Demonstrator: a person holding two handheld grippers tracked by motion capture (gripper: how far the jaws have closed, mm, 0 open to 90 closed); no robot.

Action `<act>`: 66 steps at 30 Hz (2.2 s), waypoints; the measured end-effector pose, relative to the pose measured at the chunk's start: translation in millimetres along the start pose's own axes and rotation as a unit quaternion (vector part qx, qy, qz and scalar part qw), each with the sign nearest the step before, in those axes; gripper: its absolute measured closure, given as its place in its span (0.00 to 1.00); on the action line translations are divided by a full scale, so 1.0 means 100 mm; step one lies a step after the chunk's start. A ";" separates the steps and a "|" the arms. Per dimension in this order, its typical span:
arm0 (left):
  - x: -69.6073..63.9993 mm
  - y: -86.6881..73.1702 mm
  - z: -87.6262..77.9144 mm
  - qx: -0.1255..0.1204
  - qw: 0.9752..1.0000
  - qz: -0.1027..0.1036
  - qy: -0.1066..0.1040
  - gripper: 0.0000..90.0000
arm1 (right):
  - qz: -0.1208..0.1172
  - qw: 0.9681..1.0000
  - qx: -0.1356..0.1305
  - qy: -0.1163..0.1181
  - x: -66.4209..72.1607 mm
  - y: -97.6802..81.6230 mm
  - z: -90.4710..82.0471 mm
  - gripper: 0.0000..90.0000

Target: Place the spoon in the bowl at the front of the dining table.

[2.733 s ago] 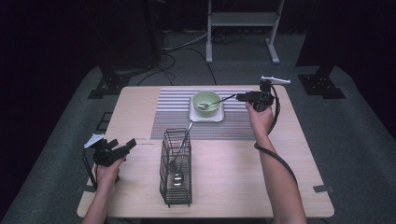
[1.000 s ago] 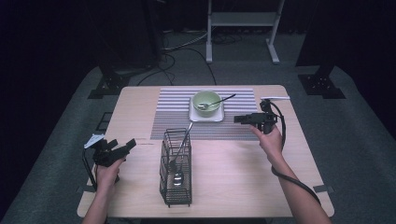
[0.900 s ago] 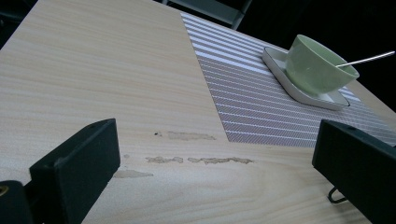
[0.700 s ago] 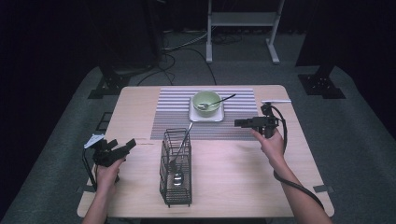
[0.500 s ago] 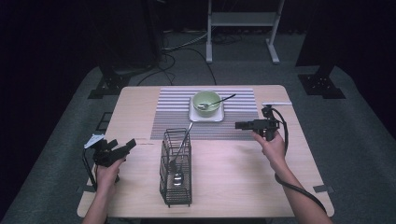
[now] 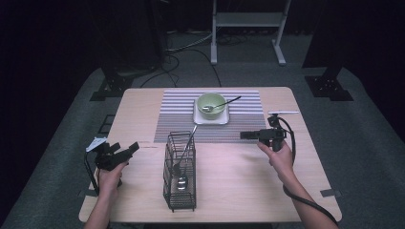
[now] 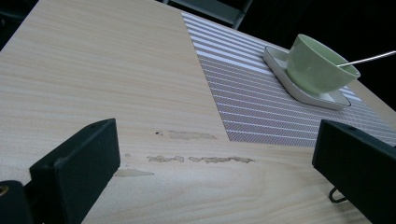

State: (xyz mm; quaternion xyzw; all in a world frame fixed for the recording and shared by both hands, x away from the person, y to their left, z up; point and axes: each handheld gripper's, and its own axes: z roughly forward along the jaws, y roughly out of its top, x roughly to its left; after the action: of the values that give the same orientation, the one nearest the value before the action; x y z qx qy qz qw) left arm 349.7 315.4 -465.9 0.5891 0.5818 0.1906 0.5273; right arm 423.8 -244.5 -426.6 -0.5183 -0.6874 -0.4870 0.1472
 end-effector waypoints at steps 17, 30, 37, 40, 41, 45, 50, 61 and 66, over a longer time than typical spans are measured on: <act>0.00 0.00 0.00 0.000 1.000 0.000 0.000 0.00 | -0.003 1.000 0.006 0.006 0.03 -0.23 -0.08 0.43; -0.01 0.00 0.00 0.001 1.000 0.001 0.000 0.00 | 0.000 1.000 0.007 0.010 0.01 -0.38 -0.11 0.43; -0.01 0.00 0.00 0.001 1.000 0.001 0.001 0.00 | -0.002 1.000 0.012 0.014 0.04 -0.43 -0.11 0.43; -0.01 0.00 0.00 0.001 1.000 0.001 0.001 0.00 | -0.002 1.000 0.014 0.016 0.06 -0.45 -0.10 0.43; -0.01 0.00 0.00 0.001 1.000 0.001 0.001 0.00 | -0.002 1.000 0.014 0.017 0.06 -0.46 -0.10 0.43; -0.01 0.00 0.00 0.001 1.000 0.001 0.001 0.00 | -0.007 1.000 0.014 0.015 0.07 -0.48 -0.10 0.43; -0.01 0.00 0.00 0.001 1.000 0.001 0.001 0.00 | -0.006 1.000 0.016 0.015 0.07 -0.50 -0.11 0.43; -0.01 0.00 0.00 0.001 1.000 0.001 0.001 0.00 | -0.003 0.999 0.021 0.023 0.08 -0.58 -0.12 0.42; -0.01 0.00 0.00 0.001 1.000 0.002 0.001 0.00 | -0.004 0.999 0.026 0.027 0.11 -0.61 -0.12 0.42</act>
State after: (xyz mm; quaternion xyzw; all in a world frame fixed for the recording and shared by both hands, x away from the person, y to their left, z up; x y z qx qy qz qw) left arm 349.3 314.4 -465.7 0.5905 0.5817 0.1914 0.5257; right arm 363.3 -247.3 -445.1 -0.4984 -0.6973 -0.4837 0.1773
